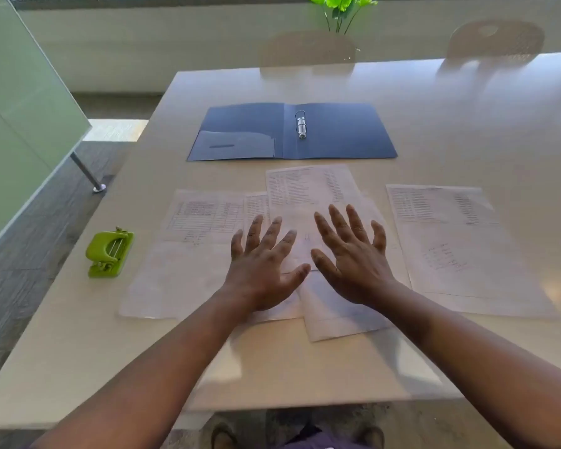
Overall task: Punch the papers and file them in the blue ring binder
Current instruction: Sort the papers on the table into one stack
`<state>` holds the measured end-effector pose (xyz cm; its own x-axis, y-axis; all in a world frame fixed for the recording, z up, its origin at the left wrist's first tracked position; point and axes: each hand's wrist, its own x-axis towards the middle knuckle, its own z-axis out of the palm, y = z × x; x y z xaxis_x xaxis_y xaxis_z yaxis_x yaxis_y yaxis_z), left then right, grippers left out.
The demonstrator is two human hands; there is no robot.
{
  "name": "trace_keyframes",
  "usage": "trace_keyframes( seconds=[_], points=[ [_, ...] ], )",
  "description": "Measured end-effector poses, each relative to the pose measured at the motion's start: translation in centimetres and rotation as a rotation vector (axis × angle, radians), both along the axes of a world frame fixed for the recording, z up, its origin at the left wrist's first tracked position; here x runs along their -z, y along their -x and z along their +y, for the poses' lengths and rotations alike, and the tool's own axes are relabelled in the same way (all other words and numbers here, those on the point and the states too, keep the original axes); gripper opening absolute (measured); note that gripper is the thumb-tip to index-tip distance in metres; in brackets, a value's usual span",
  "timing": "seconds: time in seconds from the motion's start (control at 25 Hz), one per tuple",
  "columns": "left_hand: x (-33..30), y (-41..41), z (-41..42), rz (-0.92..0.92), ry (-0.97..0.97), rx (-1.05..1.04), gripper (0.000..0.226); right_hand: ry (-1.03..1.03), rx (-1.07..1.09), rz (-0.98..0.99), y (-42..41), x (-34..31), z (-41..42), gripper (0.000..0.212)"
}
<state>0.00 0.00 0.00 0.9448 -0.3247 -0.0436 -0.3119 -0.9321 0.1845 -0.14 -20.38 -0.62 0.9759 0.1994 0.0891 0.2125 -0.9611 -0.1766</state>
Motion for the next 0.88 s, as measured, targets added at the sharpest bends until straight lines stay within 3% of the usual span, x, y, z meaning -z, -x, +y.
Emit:
trace_keyframes(
  seconds=[0.6, 0.76, 0.88],
  points=[
    [0.5, -0.1, 0.7, 0.019, 0.026, -0.05, 0.086, 0.004, 0.052, 0.16, 0.0, 0.3, -0.2, 0.081],
    [-1.4, -1.2, 0.8, 0.192, 0.236, -0.111, 0.078, -0.002, 0.062, 0.159, 0.2, 0.0, -0.2, 0.082],
    [-3.2, -1.8, 0.5, 0.323, 0.656, -0.26, 0.069, -0.006, 0.076, 0.144, 0.2, -0.1, -0.2, 0.082]
  ],
)
